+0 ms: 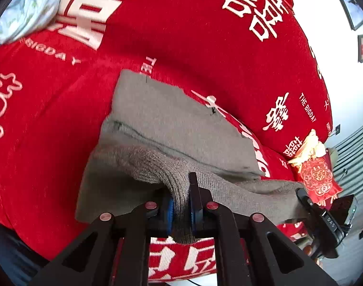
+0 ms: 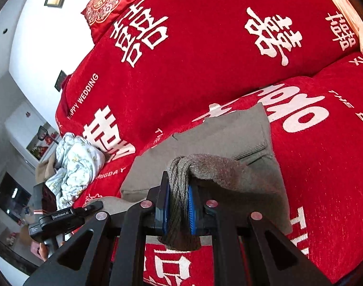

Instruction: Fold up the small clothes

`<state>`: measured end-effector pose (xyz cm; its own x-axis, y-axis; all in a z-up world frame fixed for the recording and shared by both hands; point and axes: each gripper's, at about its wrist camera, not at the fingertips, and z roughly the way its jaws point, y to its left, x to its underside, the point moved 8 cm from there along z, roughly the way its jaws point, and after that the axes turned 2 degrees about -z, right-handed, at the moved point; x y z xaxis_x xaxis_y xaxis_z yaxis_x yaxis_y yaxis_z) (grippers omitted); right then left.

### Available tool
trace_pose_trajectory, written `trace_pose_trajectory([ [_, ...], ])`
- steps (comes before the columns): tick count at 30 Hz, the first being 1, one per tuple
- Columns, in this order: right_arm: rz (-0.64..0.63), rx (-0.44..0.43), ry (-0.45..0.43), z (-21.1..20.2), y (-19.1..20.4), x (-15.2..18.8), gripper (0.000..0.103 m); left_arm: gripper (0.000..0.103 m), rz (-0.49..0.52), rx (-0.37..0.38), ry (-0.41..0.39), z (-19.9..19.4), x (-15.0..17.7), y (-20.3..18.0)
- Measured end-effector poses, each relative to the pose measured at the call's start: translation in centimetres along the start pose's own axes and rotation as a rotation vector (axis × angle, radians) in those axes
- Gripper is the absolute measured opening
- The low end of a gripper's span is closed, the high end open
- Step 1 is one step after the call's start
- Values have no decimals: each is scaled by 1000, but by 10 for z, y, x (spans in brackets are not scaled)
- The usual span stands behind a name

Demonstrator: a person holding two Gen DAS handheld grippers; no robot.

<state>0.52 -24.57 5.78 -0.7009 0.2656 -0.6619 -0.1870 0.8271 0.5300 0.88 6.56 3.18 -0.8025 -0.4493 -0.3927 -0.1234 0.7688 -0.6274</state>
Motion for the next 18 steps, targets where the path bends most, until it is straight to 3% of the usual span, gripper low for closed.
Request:
trace_pose_trajectory([
  [5, 7, -2, 4, 1, -2, -10, 14, 11, -61, 50, -2, -8, -10, -2],
  [10, -13, 25, 24, 8, -4, -9, 14, 11, -36, 18, 8, -5, -6, -1],
  [15, 64, -24, 14, 5, -11, -20, 14, 11, -120, 161, -10, -24, -25, -7],
  [18, 72, -17, 10, 7, -13, -29, 14, 11, -113, 155, -9, -26, -37, -15],
])
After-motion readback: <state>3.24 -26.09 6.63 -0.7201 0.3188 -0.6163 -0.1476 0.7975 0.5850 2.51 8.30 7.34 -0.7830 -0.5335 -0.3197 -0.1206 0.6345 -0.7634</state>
